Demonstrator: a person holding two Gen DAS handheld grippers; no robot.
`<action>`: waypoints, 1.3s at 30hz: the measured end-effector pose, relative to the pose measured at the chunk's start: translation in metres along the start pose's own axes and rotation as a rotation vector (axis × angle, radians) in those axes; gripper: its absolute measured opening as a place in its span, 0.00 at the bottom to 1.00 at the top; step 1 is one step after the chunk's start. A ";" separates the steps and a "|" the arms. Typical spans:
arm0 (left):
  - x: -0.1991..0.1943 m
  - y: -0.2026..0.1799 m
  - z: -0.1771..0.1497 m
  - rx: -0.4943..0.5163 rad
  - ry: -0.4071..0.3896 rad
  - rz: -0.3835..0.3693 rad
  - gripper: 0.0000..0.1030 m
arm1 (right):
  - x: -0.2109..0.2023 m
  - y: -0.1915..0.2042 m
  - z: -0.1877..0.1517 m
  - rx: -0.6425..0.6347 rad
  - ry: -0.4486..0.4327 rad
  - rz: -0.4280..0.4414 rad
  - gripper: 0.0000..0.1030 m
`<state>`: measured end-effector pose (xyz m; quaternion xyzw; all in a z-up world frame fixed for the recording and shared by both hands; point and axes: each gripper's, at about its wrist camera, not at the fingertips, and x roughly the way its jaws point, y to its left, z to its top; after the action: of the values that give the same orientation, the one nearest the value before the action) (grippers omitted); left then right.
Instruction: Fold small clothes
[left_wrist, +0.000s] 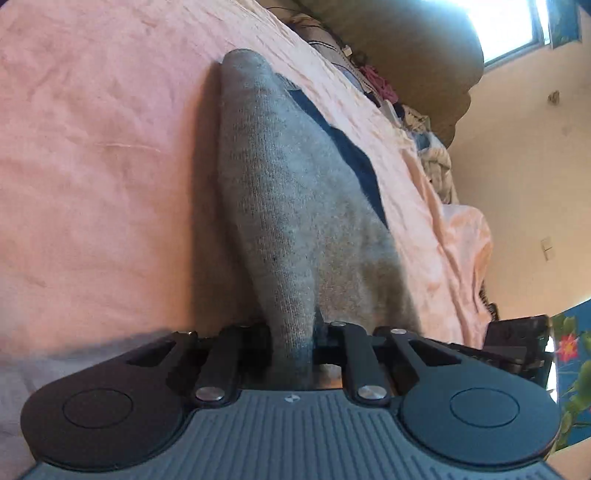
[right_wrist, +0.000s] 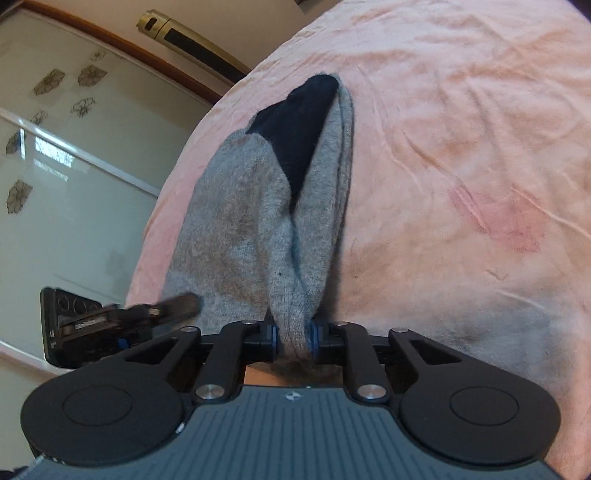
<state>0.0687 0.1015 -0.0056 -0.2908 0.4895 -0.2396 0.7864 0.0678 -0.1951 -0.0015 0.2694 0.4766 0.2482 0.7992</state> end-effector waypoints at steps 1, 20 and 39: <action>-0.008 -0.003 -0.004 0.035 -0.007 0.010 0.15 | -0.006 0.008 -0.003 -0.052 -0.008 -0.017 0.19; -0.026 -0.029 -0.047 0.492 -0.261 0.226 0.70 | 0.032 0.013 0.119 -0.052 -0.124 -0.169 0.61; -0.048 -0.071 -0.035 0.504 -0.347 0.147 0.82 | 0.018 0.059 0.105 -0.198 -0.244 -0.100 0.52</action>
<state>0.0111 0.0749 0.0615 -0.0873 0.2930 -0.2426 0.9207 0.1615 -0.1604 0.0687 0.1934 0.3623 0.2192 0.8850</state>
